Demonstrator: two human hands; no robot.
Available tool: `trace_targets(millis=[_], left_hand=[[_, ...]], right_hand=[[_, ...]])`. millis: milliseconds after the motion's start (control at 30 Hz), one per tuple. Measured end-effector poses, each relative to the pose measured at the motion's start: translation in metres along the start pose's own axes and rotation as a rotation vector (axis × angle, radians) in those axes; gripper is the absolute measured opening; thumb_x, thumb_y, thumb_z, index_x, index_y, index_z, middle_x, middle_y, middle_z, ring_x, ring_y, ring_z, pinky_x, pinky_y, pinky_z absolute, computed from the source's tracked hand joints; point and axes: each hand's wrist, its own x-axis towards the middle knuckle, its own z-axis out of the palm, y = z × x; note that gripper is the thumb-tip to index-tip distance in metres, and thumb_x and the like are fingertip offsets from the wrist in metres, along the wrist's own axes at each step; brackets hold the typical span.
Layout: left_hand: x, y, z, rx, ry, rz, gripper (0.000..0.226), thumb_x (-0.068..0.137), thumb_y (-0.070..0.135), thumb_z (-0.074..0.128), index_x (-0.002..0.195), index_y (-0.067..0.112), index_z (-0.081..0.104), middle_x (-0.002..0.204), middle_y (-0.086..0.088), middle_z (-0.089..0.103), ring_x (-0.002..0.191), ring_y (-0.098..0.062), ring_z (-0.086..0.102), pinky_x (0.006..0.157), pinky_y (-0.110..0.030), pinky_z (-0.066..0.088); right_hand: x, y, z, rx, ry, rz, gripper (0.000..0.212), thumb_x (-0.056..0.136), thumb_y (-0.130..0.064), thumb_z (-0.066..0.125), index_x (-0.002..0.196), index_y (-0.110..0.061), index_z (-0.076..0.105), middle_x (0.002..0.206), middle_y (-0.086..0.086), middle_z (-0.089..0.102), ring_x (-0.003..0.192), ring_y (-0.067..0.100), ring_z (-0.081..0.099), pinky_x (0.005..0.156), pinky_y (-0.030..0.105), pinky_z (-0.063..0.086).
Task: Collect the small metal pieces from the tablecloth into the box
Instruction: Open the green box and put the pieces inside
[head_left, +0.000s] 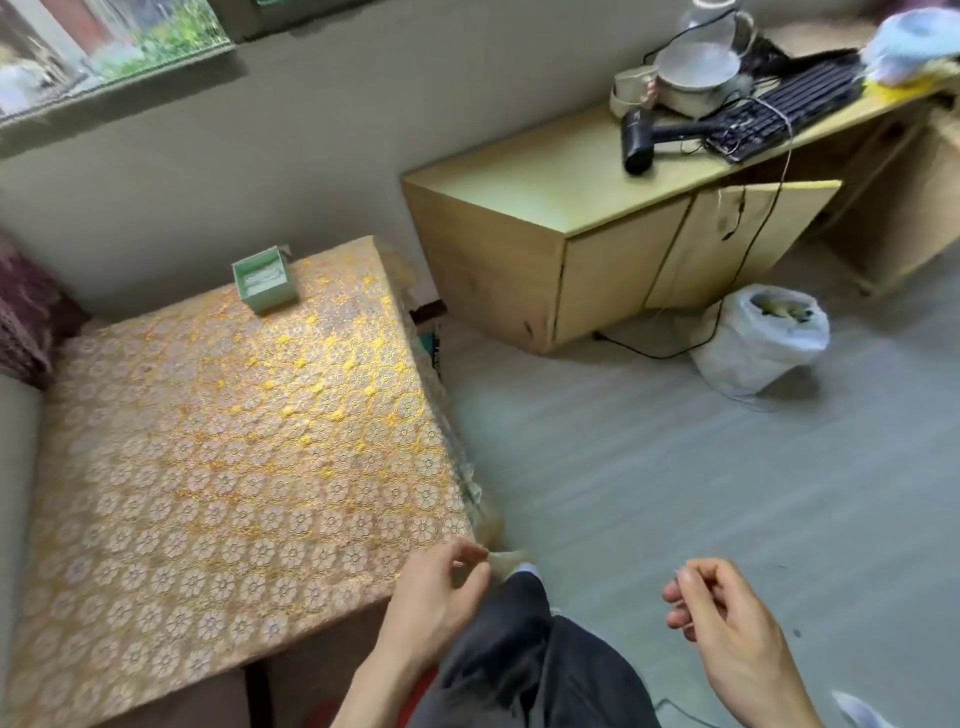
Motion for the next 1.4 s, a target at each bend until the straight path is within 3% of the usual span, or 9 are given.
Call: trace_targets(millis=[133, 267, 433, 633, 867, 967, 1167, 1267, 1400], left_hand=[[0.02, 0.019, 0.019, 0.042, -0.043, 0.014, 0.024, 0.092, 0.04, 0.059, 0.109, 0.03, 0.072, 0.104, 0.02, 0.072, 0.097, 0.005, 0.065, 0.091, -0.023, 0.052], [0.057, 0.039, 0.028, 0.064, -0.081, 0.037, 0.017, 0.097, 0.037, 0.058, 0.11, 0.034, 0.067, 0.1, 0.026, 0.062, 0.086, 0.015, 0.056, 0.073, 0.001, 0.039], [0.125, 0.065, 0.031, 0.01, -0.053, 0.012, 0.016, 0.097, 0.039, 0.059, 0.109, 0.033, 0.068, 0.106, 0.02, 0.069, 0.098, 0.004, 0.062, 0.088, -0.022, 0.05], [0.204, 0.123, 0.025, -0.053, -0.035, -0.022, 0.014, 0.096, 0.039, 0.06, 0.107, 0.035, 0.067, 0.103, 0.02, 0.068, 0.095, 0.001, 0.064, 0.09, -0.026, 0.052], [0.254, 0.156, 0.009, -0.11, 0.015, -0.093, 0.006, 0.095, 0.044, 0.058, 0.099, 0.047, 0.06, 0.098, 0.03, 0.064, 0.093, 0.005, 0.062, 0.088, -0.026, 0.053], [0.272, 0.159, 0.0, -0.135, 0.054, -0.176, 0.008, 0.096, 0.042, 0.058, 0.102, 0.043, 0.062, 0.1, 0.026, 0.066, 0.093, 0.002, 0.063, 0.088, -0.026, 0.053], [0.308, 0.178, -0.024, -0.277, 0.243, -0.395, 0.01, 0.095, 0.039, 0.061, 0.104, 0.039, 0.066, 0.101, 0.022, 0.069, 0.091, 0.005, 0.063, 0.087, -0.022, 0.051], [0.321, 0.189, -0.038, -0.374, 0.355, -0.476, 0.01, 0.096, 0.037, 0.062, 0.104, 0.039, 0.067, 0.102, 0.023, 0.069, 0.092, 0.006, 0.063, 0.087, -0.022, 0.05], [0.332, 0.2, -0.045, -0.495, 0.46, -0.594, 0.007, 0.095, 0.034, 0.064, 0.098, 0.039, 0.068, 0.098, 0.022, 0.07, 0.09, 0.014, 0.061, 0.076, -0.003, 0.041]], right_hand=[[0.018, 0.001, -0.01, 0.008, -0.009, 0.037, 0.019, 0.101, -0.021, 0.054, 0.085, -0.027, 0.062, 0.082, -0.013, 0.075, 0.068, 0.011, 0.07, 0.08, 0.047, 0.055], [0.052, -0.017, -0.021, -0.017, -0.052, 0.054, 0.015, 0.101, -0.02, 0.054, 0.088, -0.018, 0.061, 0.083, -0.014, 0.075, 0.069, 0.01, 0.071, 0.085, 0.052, 0.054], [0.117, -0.06, -0.038, -0.122, -0.114, 0.026, 0.016, 0.102, -0.022, 0.051, 0.09, -0.018, 0.06, 0.085, -0.022, 0.073, 0.071, 0.004, 0.07, 0.082, 0.042, 0.055], [0.194, -0.122, -0.064, -0.221, -0.141, -0.051, 0.016, 0.102, -0.025, 0.053, 0.088, -0.022, 0.06, 0.088, -0.026, 0.072, 0.076, 0.001, 0.07, 0.081, 0.035, 0.054], [0.278, -0.18, -0.065, -0.332, -0.272, -0.097, 0.016, 0.101, -0.028, 0.055, 0.088, -0.021, 0.061, 0.086, -0.031, 0.071, 0.077, -0.007, 0.069, 0.077, 0.023, 0.049], [0.321, -0.208, -0.054, -0.381, -0.359, -0.129, 0.016, 0.1, -0.03, 0.055, 0.086, -0.024, 0.061, 0.086, -0.029, 0.072, 0.079, -0.005, 0.07, 0.082, 0.029, 0.051], [0.414, -0.291, -0.029, -0.49, -0.565, -0.272, 0.019, 0.101, -0.029, 0.055, 0.084, -0.024, 0.061, 0.088, -0.024, 0.074, 0.08, -0.002, 0.071, 0.08, 0.029, 0.051], [0.447, -0.345, -0.01, -0.538, -0.659, -0.373, 0.018, 0.1, -0.027, 0.055, 0.085, -0.02, 0.062, 0.087, -0.025, 0.073, 0.079, -0.002, 0.07, 0.075, 0.02, 0.05], [0.478, -0.398, 0.022, -0.618, -0.751, -0.495, 0.017, 0.101, -0.028, 0.055, 0.086, -0.023, 0.062, 0.088, -0.026, 0.073, 0.082, -0.003, 0.07, 0.076, 0.022, 0.048]])
